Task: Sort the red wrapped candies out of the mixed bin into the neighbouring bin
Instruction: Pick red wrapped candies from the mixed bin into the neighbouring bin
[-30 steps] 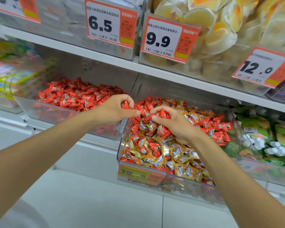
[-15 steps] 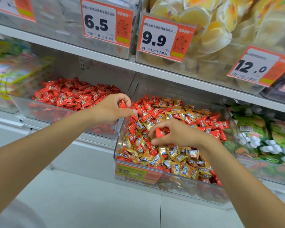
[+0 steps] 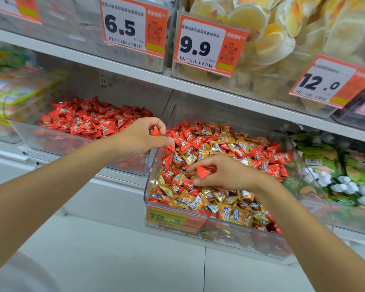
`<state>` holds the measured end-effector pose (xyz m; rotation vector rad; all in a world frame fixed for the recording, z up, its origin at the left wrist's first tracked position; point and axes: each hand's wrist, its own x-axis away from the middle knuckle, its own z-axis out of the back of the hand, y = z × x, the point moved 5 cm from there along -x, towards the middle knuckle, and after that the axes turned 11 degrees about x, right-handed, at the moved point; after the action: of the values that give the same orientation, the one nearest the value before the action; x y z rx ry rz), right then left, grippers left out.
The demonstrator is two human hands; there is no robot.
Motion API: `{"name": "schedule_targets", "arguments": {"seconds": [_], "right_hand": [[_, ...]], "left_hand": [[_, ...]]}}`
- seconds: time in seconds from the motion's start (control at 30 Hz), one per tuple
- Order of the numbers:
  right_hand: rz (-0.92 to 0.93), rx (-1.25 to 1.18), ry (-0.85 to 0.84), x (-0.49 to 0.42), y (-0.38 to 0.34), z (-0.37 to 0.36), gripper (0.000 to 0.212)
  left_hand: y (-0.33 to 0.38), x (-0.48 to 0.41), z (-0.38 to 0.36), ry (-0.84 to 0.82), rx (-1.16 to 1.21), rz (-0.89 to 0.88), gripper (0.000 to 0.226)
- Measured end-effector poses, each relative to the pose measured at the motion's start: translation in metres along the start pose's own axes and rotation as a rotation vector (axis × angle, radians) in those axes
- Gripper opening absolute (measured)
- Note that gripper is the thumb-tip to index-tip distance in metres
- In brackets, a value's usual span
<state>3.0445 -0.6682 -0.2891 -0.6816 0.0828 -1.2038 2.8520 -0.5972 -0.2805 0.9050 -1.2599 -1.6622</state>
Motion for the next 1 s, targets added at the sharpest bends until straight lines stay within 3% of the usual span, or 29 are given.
{"name": "schedule_targets", "arguments": {"seconds": [0.1, 0.3, 0.37, 0.5, 0.7, 0.9, 1.0], "right_hand": [[0.041, 0.08, 0.024, -0.008, -0.005, -0.017, 0.008], [-0.033, -0.268, 0.239, -0.008, 0.006, 0.011, 0.011], [-0.005, -0.238, 0.278, -0.013, 0.001, 0.012, 0.005], [0.019, -0.195, 0.271, -0.036, -0.014, -0.002, 0.027], [0.054, 0.108, 0.238, -0.059, -0.031, -0.029, 0.032], [0.004, -0.182, 0.238, -0.059, -0.012, -0.005, 0.018], [-0.001, -0.217, 0.387, -0.054, -0.006, 0.017, 0.014]], "left_hand": [[0.0, 0.0, 0.0, -0.003, 0.01, 0.002, 0.026], [-0.001, 0.0, 0.001, -0.007, 0.01, 0.001, 0.026], [-0.001, -0.001, 0.001, -0.005, -0.003, 0.002, 0.025], [-0.001, -0.002, 0.001, 0.001, -0.018, -0.021, 0.025], [-0.002, 0.001, 0.002, 0.003, 0.023, -0.024, 0.024], [-0.003, 0.001, 0.003, 0.0, 0.025, -0.021, 0.026], [-0.002, 0.002, 0.002, -0.015, 0.061, -0.012, 0.026]]}}
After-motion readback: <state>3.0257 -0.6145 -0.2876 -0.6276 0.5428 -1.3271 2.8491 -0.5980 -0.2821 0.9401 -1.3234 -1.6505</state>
